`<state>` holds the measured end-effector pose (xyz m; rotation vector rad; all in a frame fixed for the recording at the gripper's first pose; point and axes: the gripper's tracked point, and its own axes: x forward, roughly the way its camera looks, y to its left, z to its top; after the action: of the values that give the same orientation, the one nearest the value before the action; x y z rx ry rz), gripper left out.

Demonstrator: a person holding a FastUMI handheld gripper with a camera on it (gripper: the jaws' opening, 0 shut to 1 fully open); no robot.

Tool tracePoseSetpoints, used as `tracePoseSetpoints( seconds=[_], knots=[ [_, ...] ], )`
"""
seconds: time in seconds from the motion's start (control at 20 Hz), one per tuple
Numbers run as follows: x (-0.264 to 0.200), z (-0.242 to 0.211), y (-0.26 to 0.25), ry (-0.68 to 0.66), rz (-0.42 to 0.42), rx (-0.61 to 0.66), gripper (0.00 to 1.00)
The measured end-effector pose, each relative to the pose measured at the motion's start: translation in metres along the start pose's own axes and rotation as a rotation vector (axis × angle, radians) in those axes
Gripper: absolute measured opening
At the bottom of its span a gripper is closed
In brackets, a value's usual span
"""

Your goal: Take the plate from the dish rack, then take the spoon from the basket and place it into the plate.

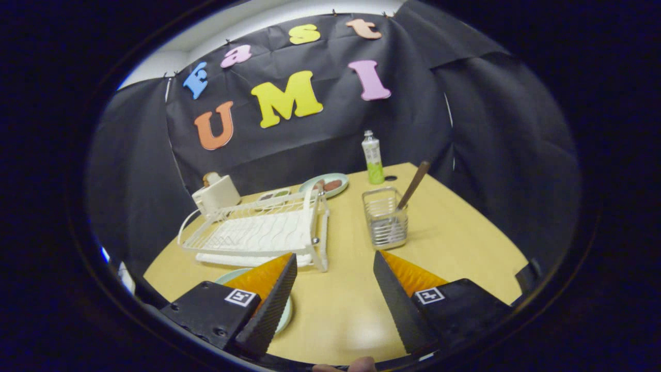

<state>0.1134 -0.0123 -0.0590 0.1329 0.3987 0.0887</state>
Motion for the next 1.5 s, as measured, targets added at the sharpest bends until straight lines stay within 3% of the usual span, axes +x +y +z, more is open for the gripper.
tracePoseSetpoints(
  seconds=[0.15, 0.3, 0.85, 1.4, 1.5],
  knots=[
    [0.003, 0.026, -0.035, -0.113, -0.099, -0.073, 0.98],
    [0.022, 0.044, -0.060, -0.157, -0.141, -0.104, 0.98],
    [0.127, 0.060, -0.111, -0.126, -0.112, -0.087, 0.97],
    [0.139, 0.066, -0.088, -0.125, -0.065, -0.087, 0.35],
    [0.137, 0.067, -0.081, -0.123, -0.045, -0.080, 0.30]
  ],
)
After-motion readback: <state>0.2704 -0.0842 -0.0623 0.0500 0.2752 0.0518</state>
